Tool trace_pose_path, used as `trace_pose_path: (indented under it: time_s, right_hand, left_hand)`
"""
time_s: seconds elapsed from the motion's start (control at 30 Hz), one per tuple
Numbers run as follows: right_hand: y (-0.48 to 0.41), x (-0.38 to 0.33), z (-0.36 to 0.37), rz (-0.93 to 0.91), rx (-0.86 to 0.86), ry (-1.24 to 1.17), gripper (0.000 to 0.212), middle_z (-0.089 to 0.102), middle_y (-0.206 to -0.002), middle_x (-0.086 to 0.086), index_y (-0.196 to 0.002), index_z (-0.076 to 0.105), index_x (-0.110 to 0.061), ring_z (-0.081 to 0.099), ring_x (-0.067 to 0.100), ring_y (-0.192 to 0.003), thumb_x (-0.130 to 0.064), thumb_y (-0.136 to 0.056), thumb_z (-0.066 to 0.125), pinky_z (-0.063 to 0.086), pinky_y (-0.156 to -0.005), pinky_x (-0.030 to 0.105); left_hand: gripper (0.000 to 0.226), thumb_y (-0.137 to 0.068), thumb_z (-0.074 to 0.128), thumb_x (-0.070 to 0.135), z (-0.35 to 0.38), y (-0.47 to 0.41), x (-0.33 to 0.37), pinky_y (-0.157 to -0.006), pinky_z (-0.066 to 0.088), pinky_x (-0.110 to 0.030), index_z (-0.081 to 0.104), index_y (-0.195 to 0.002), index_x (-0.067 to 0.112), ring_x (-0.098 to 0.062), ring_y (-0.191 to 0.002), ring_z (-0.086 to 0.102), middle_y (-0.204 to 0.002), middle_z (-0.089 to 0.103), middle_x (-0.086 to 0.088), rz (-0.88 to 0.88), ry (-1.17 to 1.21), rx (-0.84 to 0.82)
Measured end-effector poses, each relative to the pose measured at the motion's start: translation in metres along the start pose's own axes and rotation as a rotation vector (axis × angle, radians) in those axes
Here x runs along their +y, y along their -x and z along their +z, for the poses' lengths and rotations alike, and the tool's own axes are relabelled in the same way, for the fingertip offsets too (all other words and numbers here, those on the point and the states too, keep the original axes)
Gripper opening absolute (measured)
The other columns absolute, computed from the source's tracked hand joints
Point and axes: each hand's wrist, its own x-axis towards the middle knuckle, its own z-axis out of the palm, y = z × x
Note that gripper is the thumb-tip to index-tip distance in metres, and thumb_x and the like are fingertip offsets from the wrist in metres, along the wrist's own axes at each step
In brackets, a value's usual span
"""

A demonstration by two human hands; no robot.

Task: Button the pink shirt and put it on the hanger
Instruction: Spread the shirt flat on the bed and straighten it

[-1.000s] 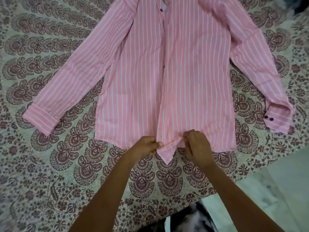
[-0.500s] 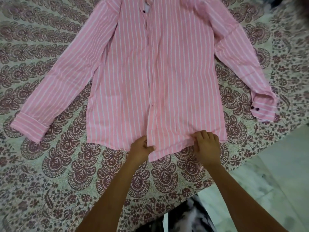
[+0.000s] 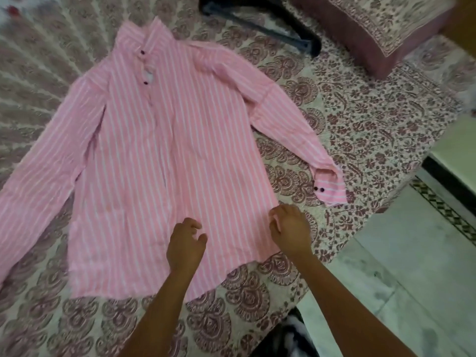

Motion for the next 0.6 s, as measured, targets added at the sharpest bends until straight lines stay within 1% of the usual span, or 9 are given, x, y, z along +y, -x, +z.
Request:
trace_pose_path:
  time_s: [0.1,0.2,0.23,0.3,0.37,0.4,0.47,0.53,0.6]
  right_hand:
    - [-0.029,0.032,-0.013,0.181,0.184,-0.02,0.033,0.057,-0.113,0.015,-0.108,0.057,-0.008,0.054,0.033,-0.102,-0.019,-0.077,0.052,0.045,-0.087,0.045]
    - [-0.053,0.07,-0.028,0.424,0.326,-0.046,0.052,0.049,-0.126,0.023,-0.121,0.047,-0.004,0.047,0.039,-0.115,-0.022,-0.075,0.064,0.04,-0.096,0.05]
    - [-0.06,0.082,-0.033,0.499,0.306,-0.064,0.059,0.047,-0.129,0.023,-0.125,0.044,-0.004,0.045,0.04,-0.118,-0.024,-0.075,0.068,0.038,-0.097,0.051]
    - [-0.075,0.113,-0.046,0.642,0.088,-0.102,0.069,0.047,-0.127,0.022,-0.128,0.039,-0.006,0.046,0.039,-0.116,-0.032,-0.073,0.071,0.039,-0.094,0.047]
    - [-0.086,0.138,-0.054,0.619,-0.081,-0.074,0.056,0.056,-0.115,0.019,-0.12,0.045,-0.007,0.055,0.036,-0.104,-0.038,-0.078,0.066,0.044,-0.085,0.043]
    - [-0.09,0.145,-0.059,0.557,-0.042,-0.062,0.043,0.059,-0.107,0.018,-0.113,0.049,-0.007,0.058,0.036,-0.098,-0.034,-0.081,0.061,0.045,-0.082,0.042]
    - [-0.096,0.158,-0.07,0.426,0.183,-0.09,0.029,0.061,-0.093,0.017,-0.099,0.056,-0.008,0.058,0.035,-0.087,-0.019,-0.074,0.049,0.044,-0.076,0.041]
    - [-0.099,0.164,-0.081,0.314,0.417,-0.061,0.032,0.057,-0.091,0.016,-0.094,0.052,-0.013,0.049,0.031,-0.088,-0.014,-0.063,0.046,0.042,-0.075,0.041]
    - [-0.1,0.181,-0.083,0.209,0.413,0.026,0.036,0.058,-0.101,0.016,-0.094,0.049,-0.016,0.04,0.027,-0.099,-0.008,-0.06,0.057,0.041,-0.084,0.043]
  left_hand:
    - [0.018,-0.083,0.065,0.015,0.023,-0.026,0.044,-0.07,0.042,-0.029,0.059,-0.099,0.014,-0.02,-0.083,0.054,-0.104,0.059,-0.009,0.049,0.005,-0.037]
    - [0.017,-0.083,0.065,0.015,0.047,-0.049,0.091,-0.074,0.042,-0.028,0.06,-0.1,0.013,-0.024,-0.09,0.058,-0.104,0.061,-0.009,0.062,0.009,-0.041]
    - [0.017,-0.083,0.065,0.014,0.054,-0.056,0.106,-0.075,0.04,-0.026,0.06,-0.099,0.012,-0.023,-0.09,0.058,-0.103,0.061,-0.009,0.062,0.022,-0.049]
    - [0.016,-0.082,0.065,0.012,0.076,-0.071,0.142,-0.077,0.04,-0.025,0.061,-0.097,0.01,-0.024,-0.09,0.06,-0.1,0.064,-0.009,0.059,0.05,-0.071]
    - [0.013,-0.08,0.062,0.009,0.094,-0.081,0.176,-0.083,0.047,-0.028,0.063,-0.093,0.01,-0.026,-0.092,0.062,-0.095,0.067,-0.009,0.054,0.102,-0.08]
    - [0.013,-0.08,0.059,0.009,0.103,-0.086,0.191,-0.085,0.049,-0.032,0.064,-0.092,0.01,-0.026,-0.092,0.063,-0.093,0.067,-0.007,0.041,0.129,-0.099]
    - [0.012,-0.08,0.056,0.016,0.12,-0.095,0.219,-0.084,0.052,-0.038,0.064,-0.088,0.013,-0.028,-0.089,0.064,-0.09,0.067,-0.006,-0.003,0.166,-0.172]
    - [0.014,-0.075,0.057,0.033,0.134,-0.104,0.235,-0.082,0.054,-0.046,0.062,-0.078,0.021,-0.032,-0.085,0.066,-0.091,0.069,-0.013,-0.01,0.235,-0.238]
    - [0.026,-0.079,0.056,0.047,0.146,-0.107,0.249,-0.077,0.054,-0.044,0.06,-0.082,0.022,-0.03,-0.079,0.064,-0.096,0.067,-0.02,-0.065,0.348,-0.249]
